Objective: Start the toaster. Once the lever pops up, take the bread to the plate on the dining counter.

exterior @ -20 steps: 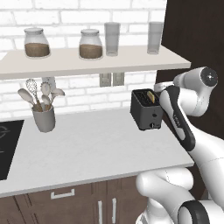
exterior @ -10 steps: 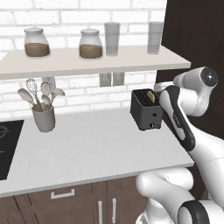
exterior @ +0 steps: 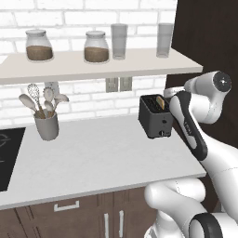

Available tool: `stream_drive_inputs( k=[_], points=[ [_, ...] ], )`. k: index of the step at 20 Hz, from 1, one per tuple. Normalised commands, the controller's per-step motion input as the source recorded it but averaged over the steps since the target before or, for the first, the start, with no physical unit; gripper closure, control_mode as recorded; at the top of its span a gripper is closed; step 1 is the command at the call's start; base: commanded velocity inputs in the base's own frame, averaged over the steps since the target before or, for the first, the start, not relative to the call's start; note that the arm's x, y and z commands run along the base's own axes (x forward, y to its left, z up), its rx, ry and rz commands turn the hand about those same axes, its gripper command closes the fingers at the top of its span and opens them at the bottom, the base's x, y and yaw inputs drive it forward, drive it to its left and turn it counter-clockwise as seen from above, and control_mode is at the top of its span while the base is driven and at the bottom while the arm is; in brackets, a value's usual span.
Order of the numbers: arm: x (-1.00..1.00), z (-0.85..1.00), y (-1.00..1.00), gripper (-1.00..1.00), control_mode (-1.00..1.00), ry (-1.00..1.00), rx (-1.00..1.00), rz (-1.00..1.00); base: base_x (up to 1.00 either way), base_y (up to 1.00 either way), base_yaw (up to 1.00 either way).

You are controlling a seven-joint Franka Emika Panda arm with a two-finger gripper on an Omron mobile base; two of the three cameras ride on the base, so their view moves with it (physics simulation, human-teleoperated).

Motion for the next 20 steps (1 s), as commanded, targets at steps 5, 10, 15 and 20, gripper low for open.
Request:
stream_drive_inputs(
  k=[5,10,15,20],
  points=[
    [0.0,0.0,0.0,-1.0,-1.0,0.0,0.0,0.0,0.0,0.0,0.0],
    [0.0,0.0,0.0,-1.0,-1.0,0.0,0.0,0.0,0.0,0.0,0.0],
    [0.0,0.0,0.0,-1.0,-1.0,0.0,0.0,0.0,0.0,0.0,0.0],
    [0.0,0.0,0.0,-1.0,-1.0,0.0,0.0,0.0,0.0,0.0,0.0]
  ],
)
